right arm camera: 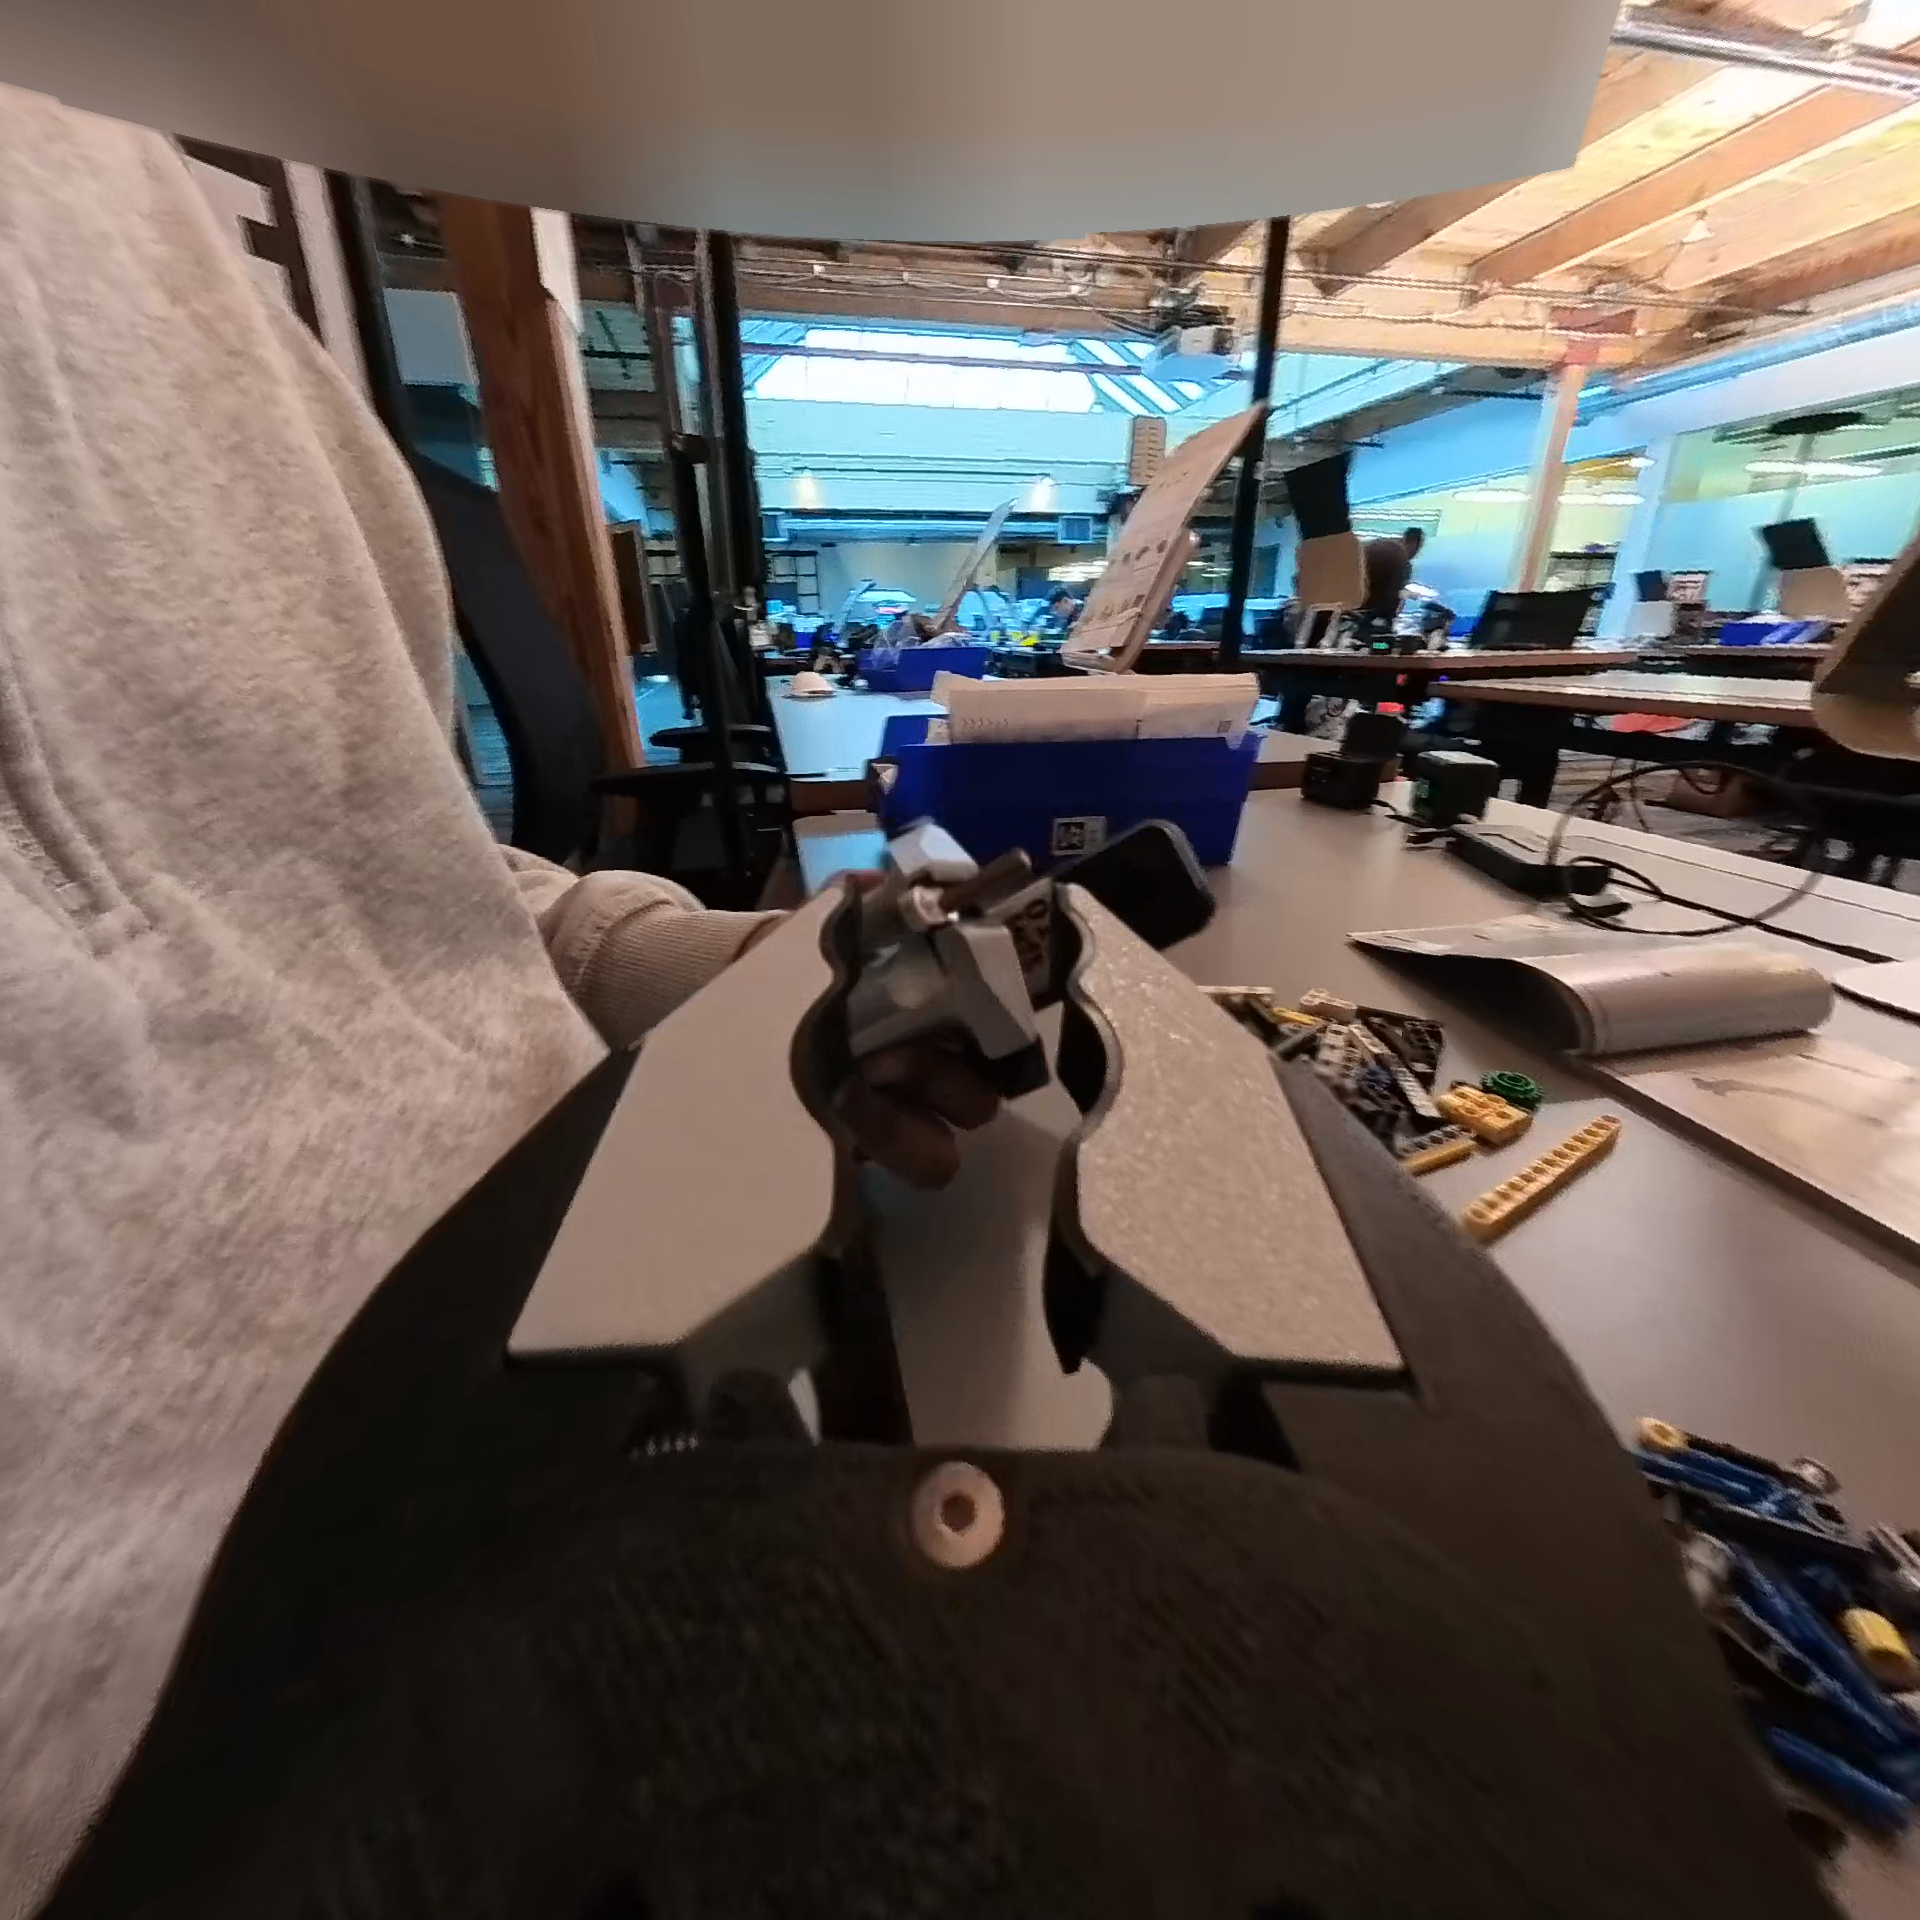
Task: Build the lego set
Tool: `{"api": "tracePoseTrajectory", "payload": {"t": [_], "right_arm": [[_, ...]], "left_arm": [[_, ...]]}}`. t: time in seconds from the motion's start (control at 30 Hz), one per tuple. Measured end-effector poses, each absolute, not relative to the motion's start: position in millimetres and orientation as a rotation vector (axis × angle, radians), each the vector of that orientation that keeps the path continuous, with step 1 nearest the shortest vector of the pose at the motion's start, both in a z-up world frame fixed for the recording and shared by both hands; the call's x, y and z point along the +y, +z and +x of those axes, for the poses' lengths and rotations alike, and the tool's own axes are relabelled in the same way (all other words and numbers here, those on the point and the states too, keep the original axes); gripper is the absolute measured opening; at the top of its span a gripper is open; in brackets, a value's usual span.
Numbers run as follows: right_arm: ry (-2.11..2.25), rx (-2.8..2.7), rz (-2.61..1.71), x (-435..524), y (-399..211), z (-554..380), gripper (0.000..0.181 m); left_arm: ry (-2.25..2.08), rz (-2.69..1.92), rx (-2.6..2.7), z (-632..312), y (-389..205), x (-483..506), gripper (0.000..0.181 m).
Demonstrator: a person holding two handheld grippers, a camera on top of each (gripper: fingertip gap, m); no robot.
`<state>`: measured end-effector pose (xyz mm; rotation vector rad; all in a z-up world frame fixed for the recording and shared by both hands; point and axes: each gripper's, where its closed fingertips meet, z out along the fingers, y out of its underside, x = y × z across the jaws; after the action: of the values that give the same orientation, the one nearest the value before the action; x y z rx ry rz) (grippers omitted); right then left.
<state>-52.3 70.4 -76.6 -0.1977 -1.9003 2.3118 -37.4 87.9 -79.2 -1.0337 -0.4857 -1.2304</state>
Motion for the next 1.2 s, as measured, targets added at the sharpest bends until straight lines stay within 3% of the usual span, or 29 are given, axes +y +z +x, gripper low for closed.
{"api": "tracePoseTrajectory", "payload": {"t": [0.03, 0.5, 0.83, 1.1, 1.2], "right_arm": [[2.334, -1.915, -0.162, 70, -76, -47, 0.034], [2.362, -2.030, -0.046, 68, -81, -26, 0.015], [2.536, -2.041, -0.171, 71, -77, -27, 0.028], [2.581, -2.029, -0.164, 77, -75, -26, 0.002], [2.550, -2.029, -0.189, 77, -76, -31, 0.001]], "left_arm": [[-1.258, -1.054, -0.478, -32, -81, 90, 0.009], [-1.404, -1.062, -0.452, -16, -82, 93, 0.007], [-1.419, -1.079, -0.453, -16, -86, 90, 0.008], [-1.443, -1.069, -0.455, -16, -86, 90, 0.006], [-1.421, -1.071, -0.472, -19, -87, 91, 0.007]]}}
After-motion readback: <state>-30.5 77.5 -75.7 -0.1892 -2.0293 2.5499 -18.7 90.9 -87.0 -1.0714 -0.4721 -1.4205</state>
